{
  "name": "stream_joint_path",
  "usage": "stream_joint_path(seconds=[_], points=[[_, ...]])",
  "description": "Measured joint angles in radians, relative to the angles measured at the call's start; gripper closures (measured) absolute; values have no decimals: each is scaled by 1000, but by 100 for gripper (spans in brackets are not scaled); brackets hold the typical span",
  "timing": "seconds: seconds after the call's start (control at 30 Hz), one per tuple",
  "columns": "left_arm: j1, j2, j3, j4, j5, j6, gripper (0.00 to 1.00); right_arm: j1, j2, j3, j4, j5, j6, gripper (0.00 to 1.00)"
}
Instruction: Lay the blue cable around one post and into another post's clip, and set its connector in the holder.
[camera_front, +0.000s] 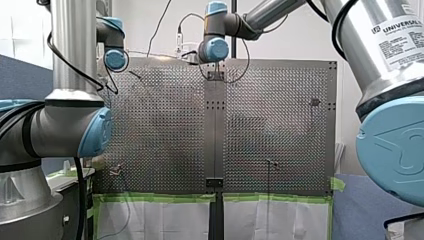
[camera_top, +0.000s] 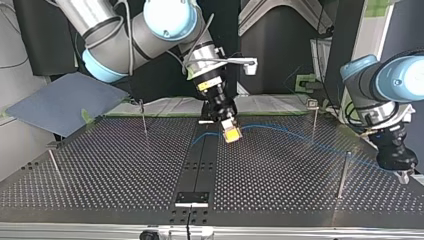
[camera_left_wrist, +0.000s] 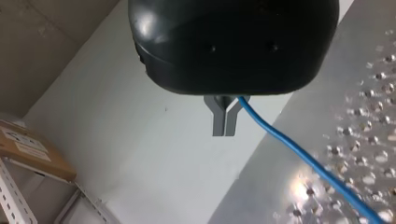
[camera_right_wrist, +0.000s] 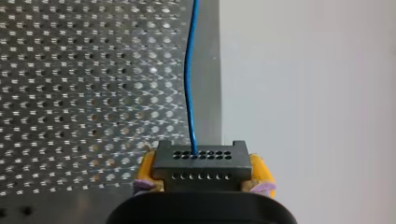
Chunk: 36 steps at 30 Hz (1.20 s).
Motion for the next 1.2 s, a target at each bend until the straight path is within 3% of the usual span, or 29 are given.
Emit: stream_joint_path(seconds=[0.33,0.8,1.2], points=[[22,-50,7,29,35,-16,100,-4,69,-85,52,-1,-3,100],[38,-126,22,59,88,-2,100,-3,169,-193,105,-1,-7,100],[39,-162,55,50,124,25,100,-29,226,-303,138,-3,3,100]])
